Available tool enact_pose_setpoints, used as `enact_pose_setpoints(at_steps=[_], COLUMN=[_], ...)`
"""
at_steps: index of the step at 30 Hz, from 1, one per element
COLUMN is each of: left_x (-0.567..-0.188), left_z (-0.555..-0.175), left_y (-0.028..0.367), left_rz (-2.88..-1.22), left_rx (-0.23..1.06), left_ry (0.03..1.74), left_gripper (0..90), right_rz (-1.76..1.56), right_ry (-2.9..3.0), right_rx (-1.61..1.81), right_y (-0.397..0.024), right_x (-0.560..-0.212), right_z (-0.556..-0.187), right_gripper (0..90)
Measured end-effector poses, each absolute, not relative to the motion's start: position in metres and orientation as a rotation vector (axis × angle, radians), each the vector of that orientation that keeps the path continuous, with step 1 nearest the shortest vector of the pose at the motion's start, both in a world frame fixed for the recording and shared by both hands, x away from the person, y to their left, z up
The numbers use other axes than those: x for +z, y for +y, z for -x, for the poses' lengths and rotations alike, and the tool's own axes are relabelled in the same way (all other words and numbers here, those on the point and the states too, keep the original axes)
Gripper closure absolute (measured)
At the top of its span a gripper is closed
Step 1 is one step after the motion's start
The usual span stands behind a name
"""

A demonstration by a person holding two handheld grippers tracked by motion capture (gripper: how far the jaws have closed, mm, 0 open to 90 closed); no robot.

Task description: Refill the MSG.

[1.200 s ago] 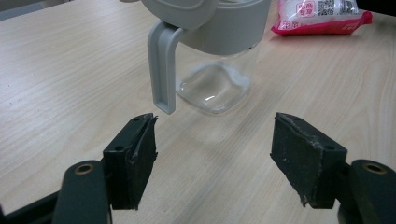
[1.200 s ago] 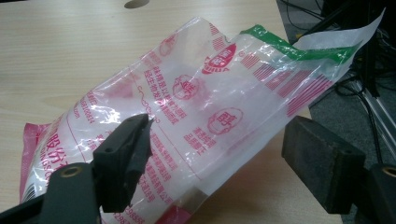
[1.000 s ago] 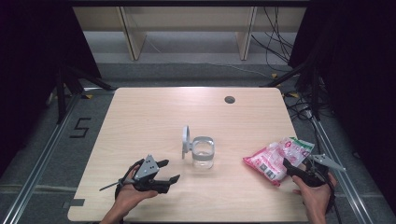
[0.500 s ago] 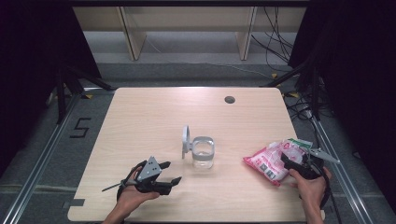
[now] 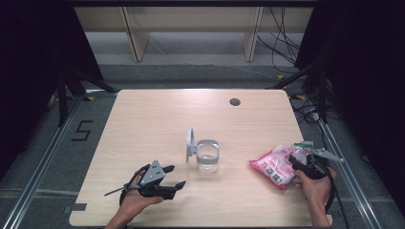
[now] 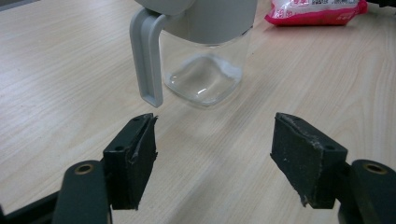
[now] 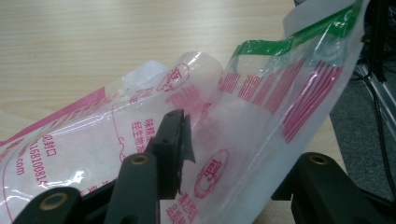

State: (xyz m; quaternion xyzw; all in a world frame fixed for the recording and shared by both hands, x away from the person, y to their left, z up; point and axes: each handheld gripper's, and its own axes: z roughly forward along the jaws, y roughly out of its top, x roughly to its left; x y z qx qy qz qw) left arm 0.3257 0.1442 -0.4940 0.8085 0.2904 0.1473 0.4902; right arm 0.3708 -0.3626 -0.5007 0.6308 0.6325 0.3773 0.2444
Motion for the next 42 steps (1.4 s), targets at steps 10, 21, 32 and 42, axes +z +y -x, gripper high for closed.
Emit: enact_pose_setpoints(at_steps=[10, 21, 32, 42], left_x=[-0.493, -0.495, -0.494, -0.495], left_z=[-0.326, -0.324, -0.324, -0.322], left_y=[0.145, 0.142, 0.142, 0.138], left_rz=[-1.981, -1.960, -1.966, -1.964], left_rx=[0.380, 0.350, 0.357, 0.351], left_ry=[0.672, 0.704, 0.692, 0.691], left_gripper=[30.1, 30.1, 30.2, 30.2], right_rz=[-1.724, -1.602, -1.459, -1.385], right_ry=[1.748, 1.831, 1.827, 1.817], right_rx=[1.048, 1.014, 1.130, 1.246], right_y=[-0.364, -0.364, -0.354, -0.339], right_x=[-0.503, -0.500, -0.477, -0.455], right_z=[-0.374, -0.375, -0.369, -0.359], right_gripper=[74.2, 90.0, 90.0, 90.0])
